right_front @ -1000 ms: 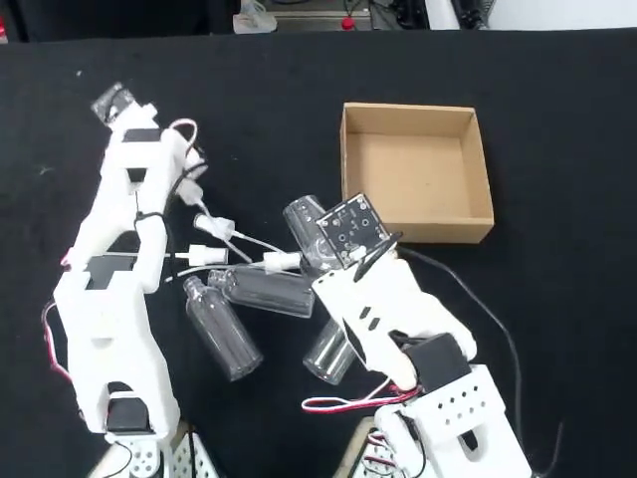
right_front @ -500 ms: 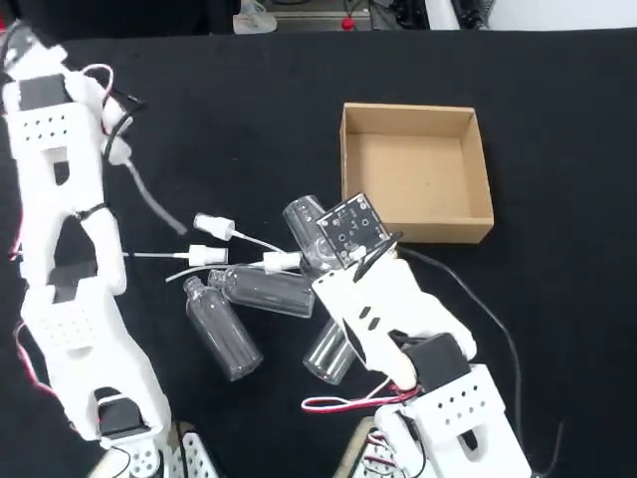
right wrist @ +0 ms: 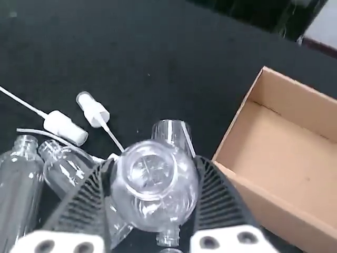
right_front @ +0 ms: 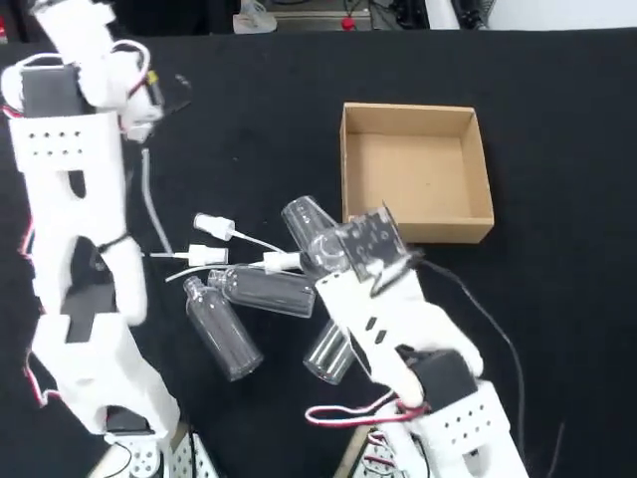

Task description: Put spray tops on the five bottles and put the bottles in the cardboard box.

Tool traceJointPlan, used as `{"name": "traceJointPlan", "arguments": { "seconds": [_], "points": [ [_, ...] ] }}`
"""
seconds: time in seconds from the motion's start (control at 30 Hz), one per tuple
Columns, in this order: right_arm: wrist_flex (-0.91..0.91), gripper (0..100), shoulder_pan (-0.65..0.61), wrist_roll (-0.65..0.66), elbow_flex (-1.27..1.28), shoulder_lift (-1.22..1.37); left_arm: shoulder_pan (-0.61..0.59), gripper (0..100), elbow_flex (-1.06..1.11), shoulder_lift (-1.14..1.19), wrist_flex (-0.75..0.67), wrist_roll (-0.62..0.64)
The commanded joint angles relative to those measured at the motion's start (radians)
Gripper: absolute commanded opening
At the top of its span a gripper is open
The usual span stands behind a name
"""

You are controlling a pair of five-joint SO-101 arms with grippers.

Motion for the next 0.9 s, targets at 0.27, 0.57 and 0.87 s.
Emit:
{"name": "traceJointPlan", "arguments": {
  "seconds": [0.27,0.57,0.87],
  "points": [
    [-0.031,1.1,-0.049,-0.009,0.054,-0.189,0.286,3,-0.056,-0.325,0.003,0.038],
    [-0.028,1.1,-0.052,-0.015,0.051,-0.196,0.452,3,-0.05,-0.439,0.003,0.109],
    [-0.023,1.1,-0.052,-0.015,0.047,-0.196,0.495,3,-0.059,-0.44,0.049,0.112]
  ]
}}
